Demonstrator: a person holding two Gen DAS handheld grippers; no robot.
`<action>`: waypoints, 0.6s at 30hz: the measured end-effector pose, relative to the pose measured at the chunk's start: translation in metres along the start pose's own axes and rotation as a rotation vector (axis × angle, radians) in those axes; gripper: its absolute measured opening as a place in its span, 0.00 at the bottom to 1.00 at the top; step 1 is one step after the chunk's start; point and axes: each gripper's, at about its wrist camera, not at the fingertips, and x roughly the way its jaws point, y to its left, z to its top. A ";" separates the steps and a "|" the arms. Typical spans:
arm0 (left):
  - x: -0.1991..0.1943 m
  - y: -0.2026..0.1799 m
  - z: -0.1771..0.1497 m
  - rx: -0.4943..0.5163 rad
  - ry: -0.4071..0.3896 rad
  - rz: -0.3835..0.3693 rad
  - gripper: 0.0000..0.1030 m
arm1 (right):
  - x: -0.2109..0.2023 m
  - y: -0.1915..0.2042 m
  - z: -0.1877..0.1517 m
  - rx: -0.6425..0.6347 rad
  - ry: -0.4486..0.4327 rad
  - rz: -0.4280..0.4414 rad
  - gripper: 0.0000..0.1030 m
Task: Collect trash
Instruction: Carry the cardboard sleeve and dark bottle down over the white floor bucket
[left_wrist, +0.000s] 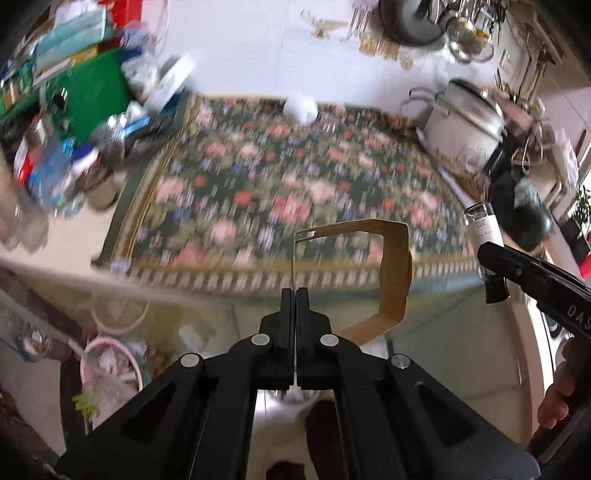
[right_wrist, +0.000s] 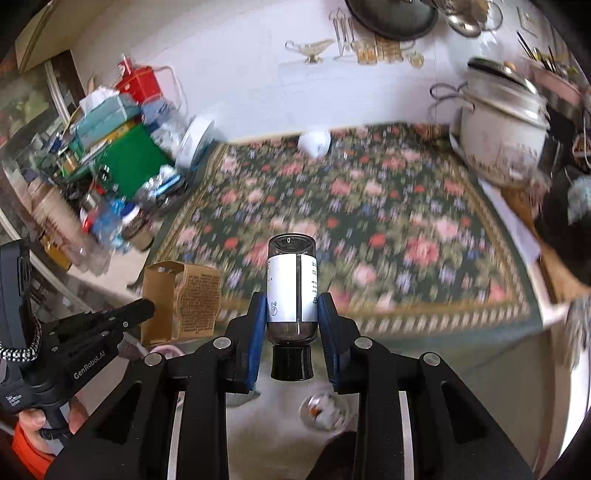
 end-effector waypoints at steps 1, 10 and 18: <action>0.001 0.005 -0.012 -0.004 0.026 -0.002 0.00 | 0.000 0.003 -0.008 0.007 0.014 -0.002 0.25; 0.038 0.021 -0.083 -0.034 0.204 -0.007 0.00 | 0.011 0.017 -0.078 0.046 0.155 -0.021 0.25; 0.119 0.008 -0.133 -0.032 0.342 0.000 0.00 | 0.065 -0.012 -0.127 0.086 0.291 -0.030 0.25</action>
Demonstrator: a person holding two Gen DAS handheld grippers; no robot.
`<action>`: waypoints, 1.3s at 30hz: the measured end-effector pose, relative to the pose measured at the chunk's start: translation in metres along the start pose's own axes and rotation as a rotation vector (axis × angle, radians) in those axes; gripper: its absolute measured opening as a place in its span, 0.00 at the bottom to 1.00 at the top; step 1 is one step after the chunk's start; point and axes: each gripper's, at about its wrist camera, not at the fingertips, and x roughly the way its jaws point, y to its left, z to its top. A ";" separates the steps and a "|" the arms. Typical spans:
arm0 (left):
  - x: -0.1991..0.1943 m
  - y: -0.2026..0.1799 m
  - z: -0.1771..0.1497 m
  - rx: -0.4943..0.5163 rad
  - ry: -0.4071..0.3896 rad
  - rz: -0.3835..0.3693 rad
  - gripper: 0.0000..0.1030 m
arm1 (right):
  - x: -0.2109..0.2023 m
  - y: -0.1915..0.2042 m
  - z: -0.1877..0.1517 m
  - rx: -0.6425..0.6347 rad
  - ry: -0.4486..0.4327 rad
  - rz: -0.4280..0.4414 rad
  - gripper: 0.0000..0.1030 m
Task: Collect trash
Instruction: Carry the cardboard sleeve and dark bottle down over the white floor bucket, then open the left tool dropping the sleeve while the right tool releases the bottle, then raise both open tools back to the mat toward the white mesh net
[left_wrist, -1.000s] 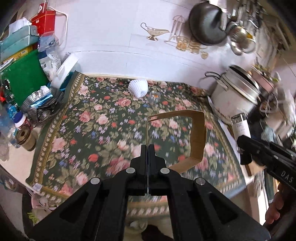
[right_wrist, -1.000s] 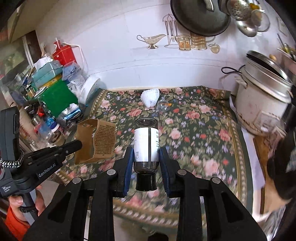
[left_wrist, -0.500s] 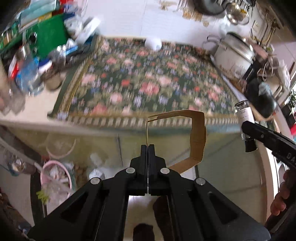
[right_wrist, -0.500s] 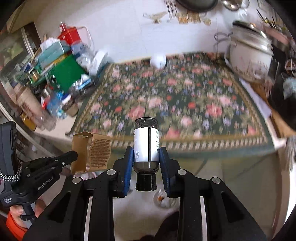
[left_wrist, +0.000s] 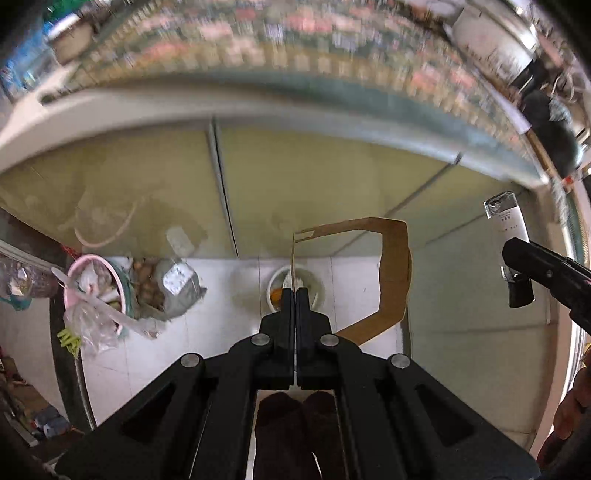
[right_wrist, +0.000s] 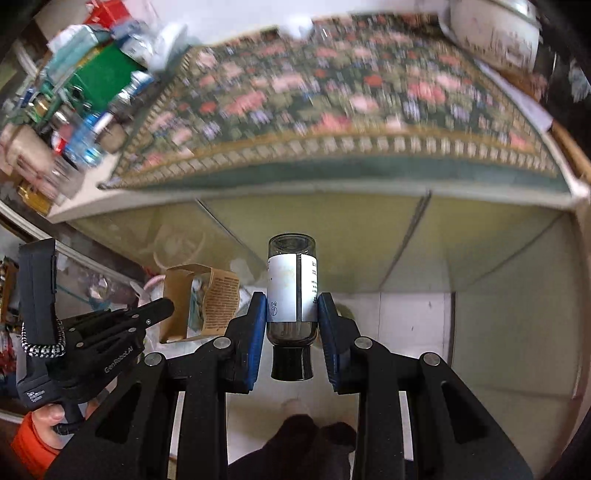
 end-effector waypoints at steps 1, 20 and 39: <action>0.015 -0.001 -0.002 -0.002 0.017 0.000 0.00 | 0.010 -0.006 -0.002 -0.001 0.018 -0.004 0.25; 0.354 0.027 -0.052 -0.138 0.158 -0.004 0.00 | 0.269 -0.108 -0.076 -0.005 0.152 -0.002 0.25; 0.436 0.054 -0.072 -0.138 0.201 -0.039 0.13 | 0.372 -0.112 -0.099 -0.033 0.230 0.067 0.26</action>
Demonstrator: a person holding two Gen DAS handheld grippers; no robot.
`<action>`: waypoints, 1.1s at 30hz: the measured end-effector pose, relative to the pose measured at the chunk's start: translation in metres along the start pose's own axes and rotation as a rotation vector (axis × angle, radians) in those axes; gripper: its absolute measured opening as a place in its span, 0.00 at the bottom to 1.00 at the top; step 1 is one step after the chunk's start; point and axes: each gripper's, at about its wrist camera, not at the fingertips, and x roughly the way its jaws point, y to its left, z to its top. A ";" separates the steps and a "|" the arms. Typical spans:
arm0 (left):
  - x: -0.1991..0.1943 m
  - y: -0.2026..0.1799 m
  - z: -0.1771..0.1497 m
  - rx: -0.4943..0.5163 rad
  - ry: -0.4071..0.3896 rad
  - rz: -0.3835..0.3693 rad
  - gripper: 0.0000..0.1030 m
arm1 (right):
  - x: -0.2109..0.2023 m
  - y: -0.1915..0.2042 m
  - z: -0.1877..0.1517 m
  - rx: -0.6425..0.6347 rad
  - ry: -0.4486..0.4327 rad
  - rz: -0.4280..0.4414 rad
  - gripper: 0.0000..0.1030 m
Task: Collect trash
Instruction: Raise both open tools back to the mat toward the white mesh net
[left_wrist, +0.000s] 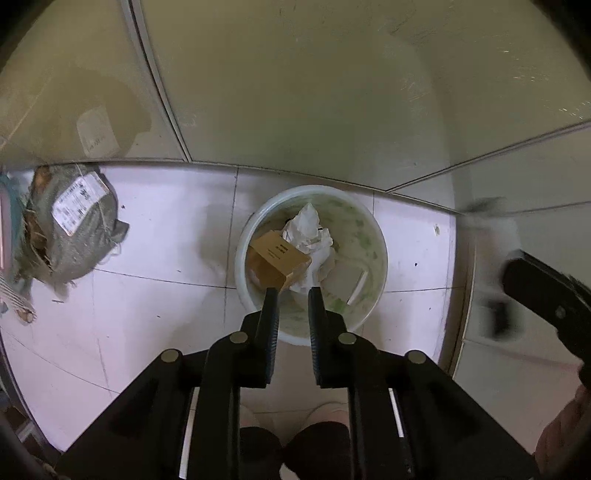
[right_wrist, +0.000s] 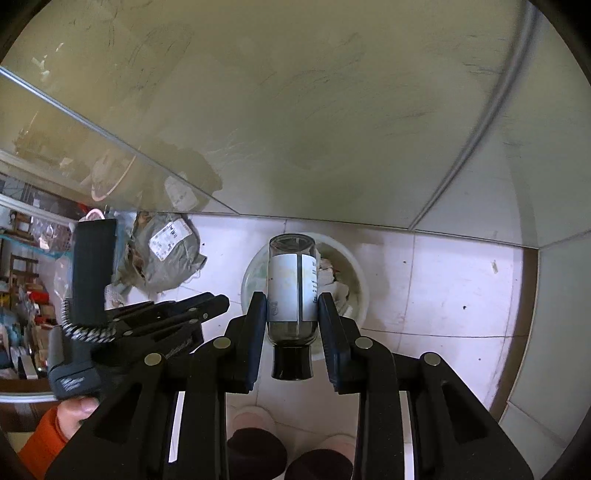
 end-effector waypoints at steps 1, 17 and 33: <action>-0.006 -0.001 -0.001 0.008 -0.004 0.007 0.13 | 0.002 0.001 0.001 0.000 0.005 0.002 0.26; -0.232 -0.053 -0.011 0.035 -0.115 0.002 0.13 | -0.142 0.039 0.015 0.002 -0.011 -0.001 0.34; -0.510 -0.094 -0.032 0.130 -0.329 -0.033 0.17 | -0.400 0.129 0.026 -0.011 -0.243 -0.015 0.34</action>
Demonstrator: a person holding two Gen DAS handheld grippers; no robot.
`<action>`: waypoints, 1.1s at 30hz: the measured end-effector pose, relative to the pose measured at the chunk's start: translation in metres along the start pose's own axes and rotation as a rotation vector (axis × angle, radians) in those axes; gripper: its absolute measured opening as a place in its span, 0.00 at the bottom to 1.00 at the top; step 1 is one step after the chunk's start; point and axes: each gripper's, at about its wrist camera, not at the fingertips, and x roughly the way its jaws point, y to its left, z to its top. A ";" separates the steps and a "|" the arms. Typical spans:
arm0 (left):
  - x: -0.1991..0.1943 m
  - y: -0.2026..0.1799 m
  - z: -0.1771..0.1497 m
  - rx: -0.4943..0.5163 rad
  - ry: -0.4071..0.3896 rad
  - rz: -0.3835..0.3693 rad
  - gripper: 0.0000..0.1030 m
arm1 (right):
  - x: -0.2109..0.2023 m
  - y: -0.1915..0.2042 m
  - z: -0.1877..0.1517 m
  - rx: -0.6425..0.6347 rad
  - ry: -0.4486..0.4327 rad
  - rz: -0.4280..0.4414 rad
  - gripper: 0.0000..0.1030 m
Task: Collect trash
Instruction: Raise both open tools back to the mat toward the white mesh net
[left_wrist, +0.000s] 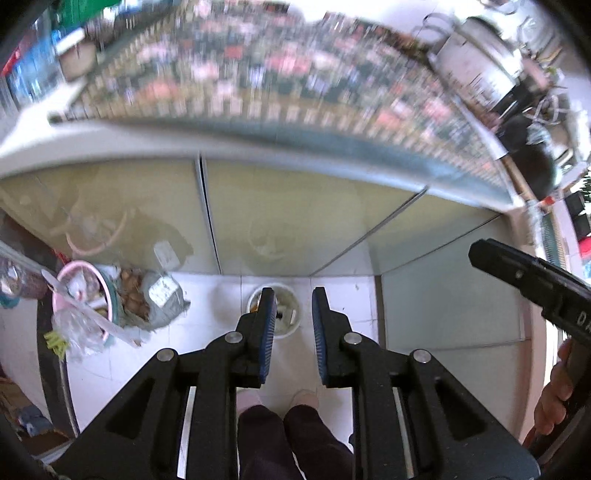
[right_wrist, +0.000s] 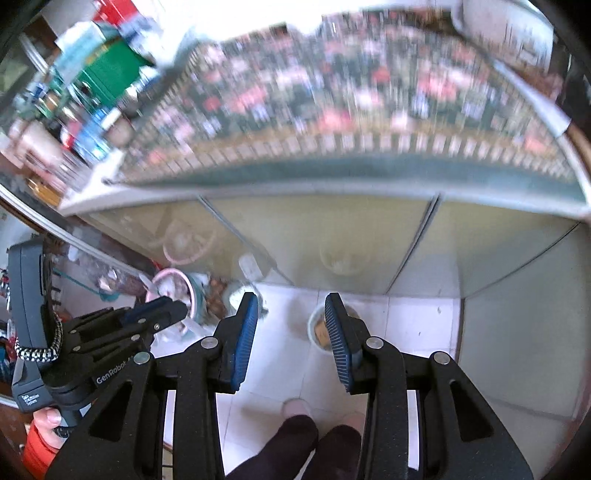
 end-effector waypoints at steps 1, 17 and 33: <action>-0.014 -0.003 0.004 0.015 -0.019 0.000 0.20 | -0.010 0.005 0.003 -0.002 -0.018 -0.003 0.34; -0.131 -0.027 0.071 0.155 -0.278 0.021 0.48 | -0.137 0.038 0.048 -0.009 -0.296 -0.120 0.44; -0.102 -0.076 0.233 0.050 -0.390 0.041 0.50 | -0.138 -0.029 0.191 -0.093 -0.396 -0.038 0.48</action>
